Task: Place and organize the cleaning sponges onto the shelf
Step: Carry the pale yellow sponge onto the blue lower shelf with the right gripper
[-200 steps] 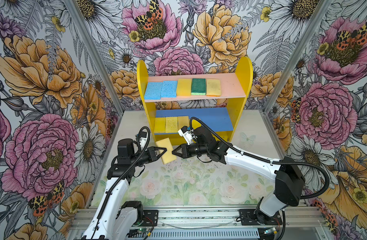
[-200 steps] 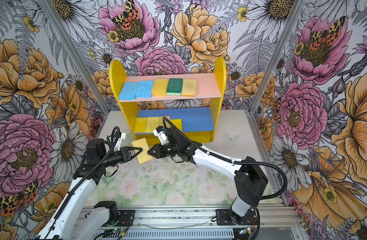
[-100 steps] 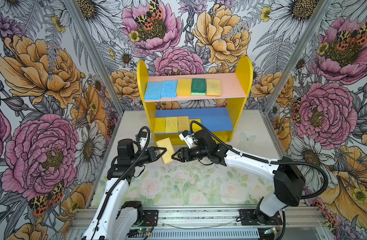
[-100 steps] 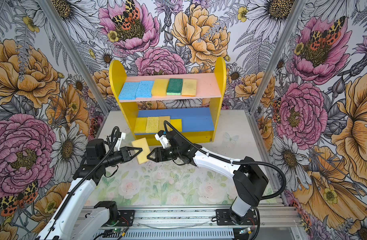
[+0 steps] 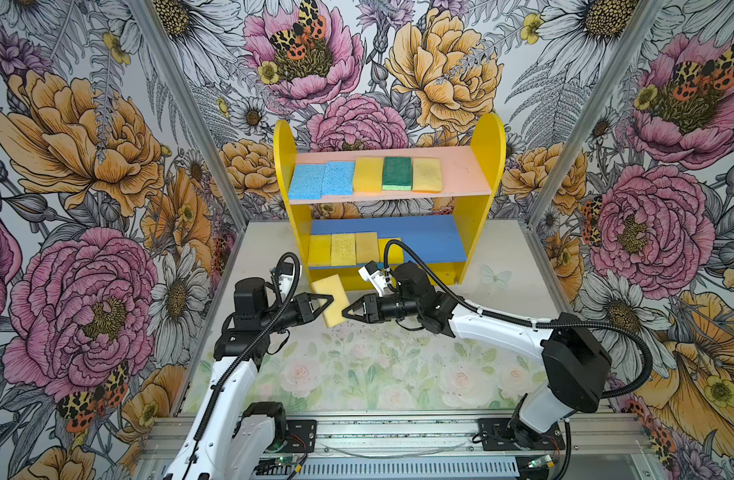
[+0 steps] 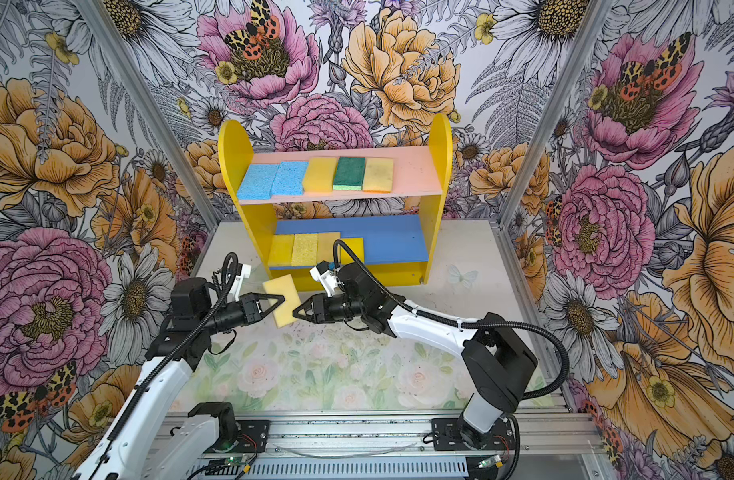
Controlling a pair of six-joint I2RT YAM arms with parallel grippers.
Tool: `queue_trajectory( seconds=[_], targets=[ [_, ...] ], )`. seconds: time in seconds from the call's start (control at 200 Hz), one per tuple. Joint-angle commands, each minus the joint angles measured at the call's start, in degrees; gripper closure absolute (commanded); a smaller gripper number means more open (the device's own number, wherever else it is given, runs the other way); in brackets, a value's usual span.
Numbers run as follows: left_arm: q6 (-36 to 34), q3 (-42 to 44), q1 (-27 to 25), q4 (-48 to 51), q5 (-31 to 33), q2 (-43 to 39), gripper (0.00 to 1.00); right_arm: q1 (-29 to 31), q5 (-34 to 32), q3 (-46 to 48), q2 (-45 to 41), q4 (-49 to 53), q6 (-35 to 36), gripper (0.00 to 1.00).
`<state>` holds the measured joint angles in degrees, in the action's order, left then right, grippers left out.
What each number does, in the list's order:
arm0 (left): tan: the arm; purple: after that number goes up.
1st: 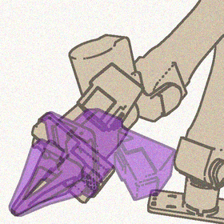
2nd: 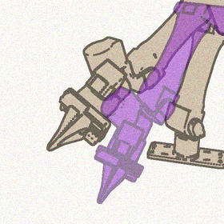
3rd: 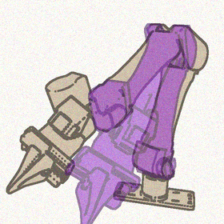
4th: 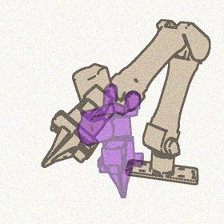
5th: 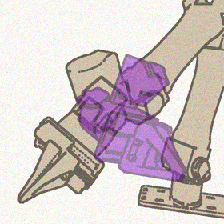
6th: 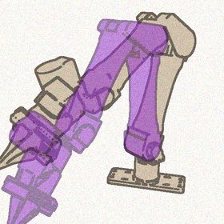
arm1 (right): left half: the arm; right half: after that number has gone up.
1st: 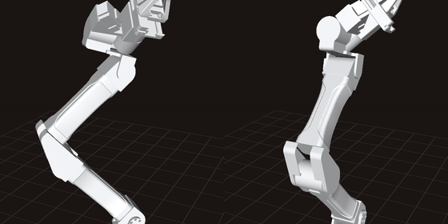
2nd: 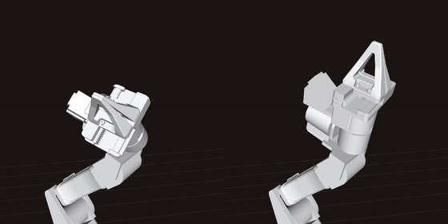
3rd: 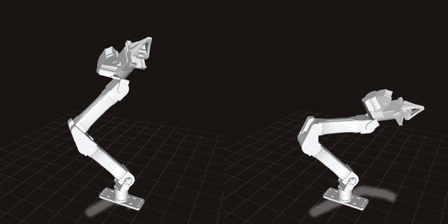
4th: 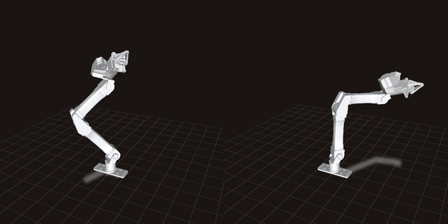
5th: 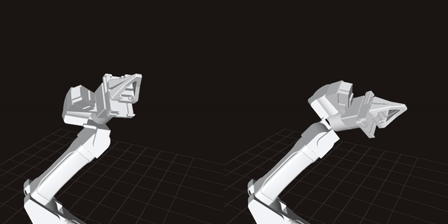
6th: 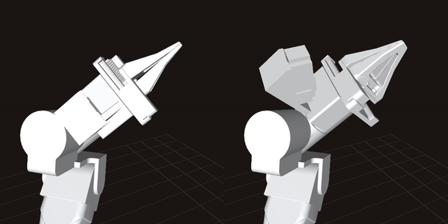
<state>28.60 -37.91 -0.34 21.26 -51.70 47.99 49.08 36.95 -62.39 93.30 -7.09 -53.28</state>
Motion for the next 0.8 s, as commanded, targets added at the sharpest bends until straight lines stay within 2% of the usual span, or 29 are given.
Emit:
queue_trajectory(
  seconds=[0.0, 0.115, 0.175, 0.235, 0.34, 0.405, 0.485, 0.795],
  targets=[
    [0.1, 0.6, 0.2, -1.5, -1.6, -0.6, 0.9, -0.2, 0.4, 0.6, -2.1, -2.1, -0.2, 0.74],
    [0.1, 0.6, 0.2, -1.4, -1.4, -0.6, 0.88, -0.2, 0.2, -0.2, -2.2, -0.2, 0.6, 0.84],
    [0.1, 0.5, 0.3, -1.3, -1.3, -0.4, 0.81, -0.1, -0.5, -0.8, -2.5, 1.7, 1.6, 0.87],
    [0.1, 0.5, 0.3, -1.2, -1.3, -0.3, 0.64, -0.3, -1.7, -0.5, -3.0, 2.6, 2.1, 0.89],
    [-0.4, 0.3, 0.3, -0.7, -0.9, -0.2, 0.22, -1.2, -3.4, -0.1, -3.4, 3.4, 1.8, 0.92],
    [-0.8, 0.1, 0.3, -0.2, -0.4, -0.7, 0.02, -2.3, -4.9, -0.4, -3.6, 5.7, 1.6, 0.93],
    [-1.3, 0.1, 0.3, 0.0, 0.0, -1.4, 0.01, -3.4, -6.7, -0.8, -4.3, 8.4, 2.1, 0.95],
    [-3.9, -1.3, 0.3, 4.6, 5.6, -3.7, 0.01, -15.0, -13.3, 3.4, -11.8, 13.6, 4.0, 0.95]
  ],
)
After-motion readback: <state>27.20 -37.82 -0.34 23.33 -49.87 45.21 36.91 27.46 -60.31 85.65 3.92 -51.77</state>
